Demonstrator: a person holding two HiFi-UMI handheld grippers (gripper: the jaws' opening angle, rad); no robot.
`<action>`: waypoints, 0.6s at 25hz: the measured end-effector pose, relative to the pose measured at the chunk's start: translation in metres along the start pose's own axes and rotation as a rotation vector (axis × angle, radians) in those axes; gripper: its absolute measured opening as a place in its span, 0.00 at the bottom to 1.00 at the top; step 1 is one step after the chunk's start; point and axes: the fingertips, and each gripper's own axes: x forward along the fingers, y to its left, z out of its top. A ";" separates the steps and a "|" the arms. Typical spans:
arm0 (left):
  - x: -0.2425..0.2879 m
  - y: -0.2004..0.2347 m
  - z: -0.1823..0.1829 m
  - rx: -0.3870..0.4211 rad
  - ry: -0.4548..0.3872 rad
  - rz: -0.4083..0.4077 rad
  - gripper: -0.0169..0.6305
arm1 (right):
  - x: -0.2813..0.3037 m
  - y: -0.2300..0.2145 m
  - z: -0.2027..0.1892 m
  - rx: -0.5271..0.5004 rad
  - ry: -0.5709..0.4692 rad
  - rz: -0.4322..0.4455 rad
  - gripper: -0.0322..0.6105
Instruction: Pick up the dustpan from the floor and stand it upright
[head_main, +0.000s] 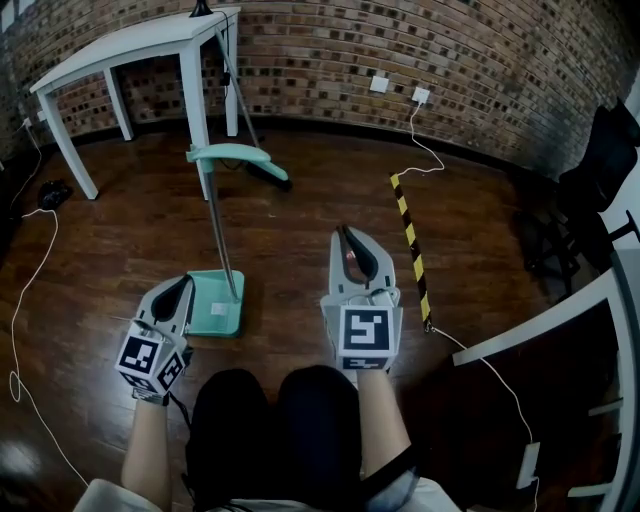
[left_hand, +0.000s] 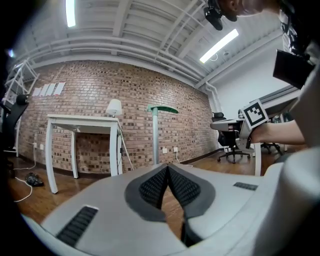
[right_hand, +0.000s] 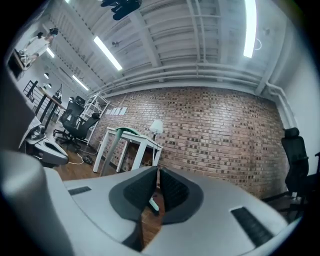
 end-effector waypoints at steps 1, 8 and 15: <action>0.000 0.001 0.001 0.000 0.001 0.002 0.02 | -0.001 0.001 -0.002 0.015 0.003 0.002 0.07; 0.025 -0.016 0.025 0.079 -0.039 -0.050 0.02 | 0.001 -0.008 -0.012 0.118 0.005 0.044 0.02; 0.063 -0.046 0.050 0.061 -0.081 -0.081 0.02 | 0.001 -0.011 -0.007 0.077 0.011 0.145 0.02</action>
